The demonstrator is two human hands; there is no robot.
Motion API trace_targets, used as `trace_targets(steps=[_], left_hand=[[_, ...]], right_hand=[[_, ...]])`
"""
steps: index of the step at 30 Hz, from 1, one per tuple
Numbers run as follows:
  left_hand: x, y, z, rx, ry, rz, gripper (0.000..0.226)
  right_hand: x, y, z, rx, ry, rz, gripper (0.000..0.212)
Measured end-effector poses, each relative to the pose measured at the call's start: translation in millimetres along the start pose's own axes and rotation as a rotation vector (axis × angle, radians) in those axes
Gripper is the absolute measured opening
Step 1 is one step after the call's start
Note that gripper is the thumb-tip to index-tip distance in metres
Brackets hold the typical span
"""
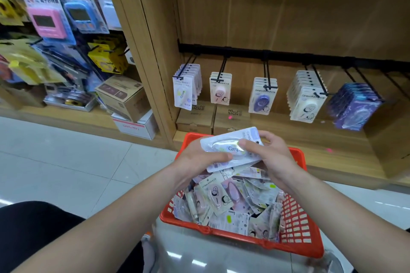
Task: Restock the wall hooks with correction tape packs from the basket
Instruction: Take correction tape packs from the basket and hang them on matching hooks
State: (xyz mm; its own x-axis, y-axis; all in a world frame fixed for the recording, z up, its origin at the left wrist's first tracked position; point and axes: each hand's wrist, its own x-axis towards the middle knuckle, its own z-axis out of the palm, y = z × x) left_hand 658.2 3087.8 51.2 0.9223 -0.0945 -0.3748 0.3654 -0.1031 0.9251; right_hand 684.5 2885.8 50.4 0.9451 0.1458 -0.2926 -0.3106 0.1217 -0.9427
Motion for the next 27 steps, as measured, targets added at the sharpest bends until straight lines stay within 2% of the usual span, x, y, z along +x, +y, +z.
trace_targets(steps=[3,6,9,12,16,19,23,27], left_hand=[[-2,6,-3,-0.043,-0.029,-0.052,0.027],[-4,9,-7,-0.109,-0.033,-0.115,0.032],[-3,4,-8,-0.046,-0.037,-0.091,0.024],[3,-1,-7,0.019,-0.072,-0.070,0.032],[22,-16,3,0.123,-0.090,-0.008,0.041],[39,-41,0,0.170,-0.089,-0.010,0.026],[57,-89,-23,0.192,0.120,-0.106,0.039],[73,-131,-30,0.160,0.205,-0.130,0.045]], right_hand=[[-2,-2,3,-0.027,-0.042,0.006,0.034],[-2,-5,1,-0.123,-0.116,-0.005,0.028],[0,-4,0,-0.088,-0.085,-0.013,0.042],[4,1,0,-0.068,-0.006,-0.027,0.052],[17,23,0,-0.199,-0.040,-0.031,0.030],[33,44,-3,-0.298,-0.069,-0.045,0.016],[61,90,-37,-0.507,0.131,0.084,0.029],[85,148,-82,-0.621,0.301,0.248,0.036]])
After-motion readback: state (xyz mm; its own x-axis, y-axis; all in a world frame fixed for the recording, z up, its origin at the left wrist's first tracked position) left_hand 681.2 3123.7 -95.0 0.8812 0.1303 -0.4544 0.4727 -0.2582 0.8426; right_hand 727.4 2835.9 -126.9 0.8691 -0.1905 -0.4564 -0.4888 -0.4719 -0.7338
